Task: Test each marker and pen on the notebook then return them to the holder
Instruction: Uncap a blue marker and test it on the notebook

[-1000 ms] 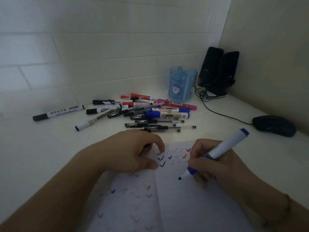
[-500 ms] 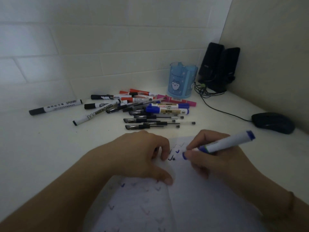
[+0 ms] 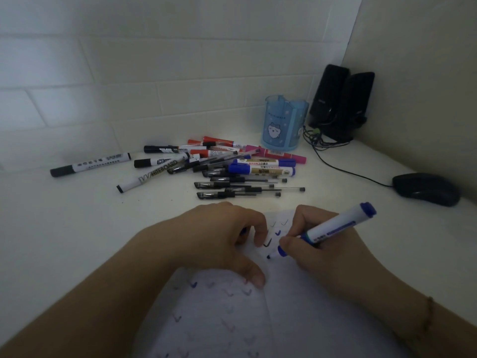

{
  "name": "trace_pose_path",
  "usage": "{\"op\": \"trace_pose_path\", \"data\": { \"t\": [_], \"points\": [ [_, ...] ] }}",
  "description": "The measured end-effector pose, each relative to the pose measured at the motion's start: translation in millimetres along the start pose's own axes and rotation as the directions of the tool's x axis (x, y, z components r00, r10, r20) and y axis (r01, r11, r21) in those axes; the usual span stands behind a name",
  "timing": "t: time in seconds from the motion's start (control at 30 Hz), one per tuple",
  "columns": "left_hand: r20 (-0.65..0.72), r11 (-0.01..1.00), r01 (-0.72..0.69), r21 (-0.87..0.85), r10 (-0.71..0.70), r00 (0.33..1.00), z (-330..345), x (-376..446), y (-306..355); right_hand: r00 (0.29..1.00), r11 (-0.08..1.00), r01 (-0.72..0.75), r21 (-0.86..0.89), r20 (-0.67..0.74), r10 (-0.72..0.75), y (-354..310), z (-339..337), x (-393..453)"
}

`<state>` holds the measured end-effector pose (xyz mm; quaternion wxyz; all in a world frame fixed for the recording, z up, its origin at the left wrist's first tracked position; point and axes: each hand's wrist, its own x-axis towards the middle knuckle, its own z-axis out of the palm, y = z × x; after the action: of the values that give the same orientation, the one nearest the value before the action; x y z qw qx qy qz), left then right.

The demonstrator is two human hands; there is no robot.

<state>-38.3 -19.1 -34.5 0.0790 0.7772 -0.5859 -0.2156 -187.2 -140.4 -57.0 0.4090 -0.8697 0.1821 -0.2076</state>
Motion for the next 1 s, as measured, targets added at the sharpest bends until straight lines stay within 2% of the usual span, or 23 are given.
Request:
{"op": "trace_pose_path", "data": {
  "t": [0.23, 0.3, 0.37, 0.4, 0.5, 0.57, 0.67, 0.83, 0.9, 1.0],
  "points": [
    [-0.033, 0.999, -0.025, 0.035, 0.026, 0.999, -1.4, -1.7, 0.8, 0.998, 1.000, -0.015, 0.023, -0.060, 0.016, 4.8, -0.7, 4.1],
    [-0.065, 0.997, -0.038, 0.064, 0.042, 0.997, -1.5, -3.2, 0.9, 0.997, 0.979, -0.005, 0.202, -0.076, 0.021, 3.1, -4.3, 3.8],
    [-0.113, 0.995, -0.051, 0.082, 0.060, 0.992, -1.4, -4.9, 2.2, 0.994, 0.901, -0.053, 0.431, -0.061, 0.088, -0.6, -12.9, 4.4],
    [-0.144, 0.995, -0.067, 0.071, 0.076, 0.987, -1.2, -6.0, 2.5, 0.994, 0.868, -0.071, 0.491, -0.041, 0.104, -1.6, -17.7, 4.1],
    [-0.239, 0.990, -0.138, -0.027, 0.128, 0.963, -1.4, -8.6, 3.1, 0.998, 0.873, -0.065, 0.484, 0.017, 0.065, -3.1, -25.3, 1.7],
    [-0.250, 0.979, -0.152, -0.132, 0.116, 0.961, -0.7, -9.3, 2.2, 0.998, 0.885, -0.059, 0.462, 0.043, 0.044, -3.8, -23.0, -0.3],
    [-0.259, 0.970, -0.155, -0.189, 0.103, 0.960, 3.0, -6.1, 1.5, 0.999, 0.921, -0.052, 0.387, 0.017, 0.049, 0.1, -15.7, -0.7],
    [-0.313, 0.928, -0.168, -0.333, 0.060, 0.948, 7.4, 2.0, 3.2, 0.995, 0.878, 0.058, 0.475, -0.099, -0.013, 1.1, -21.0, 1.8],
    [-0.332, 0.919, -0.178, -0.352, 0.055, 0.942, 8.2, 4.2, 3.8, 0.997, 0.829, 0.037, 0.558, -0.071, 0.003, 3.5, -24.2, 3.8],
    [-0.362, 0.903, -0.169, -0.394, 0.016, 0.932, 8.1, 4.9, 3.4, 0.998, 0.822, 0.015, 0.570, -0.052, 0.018, 6.7, -25.9, 5.1]
  ]
}}
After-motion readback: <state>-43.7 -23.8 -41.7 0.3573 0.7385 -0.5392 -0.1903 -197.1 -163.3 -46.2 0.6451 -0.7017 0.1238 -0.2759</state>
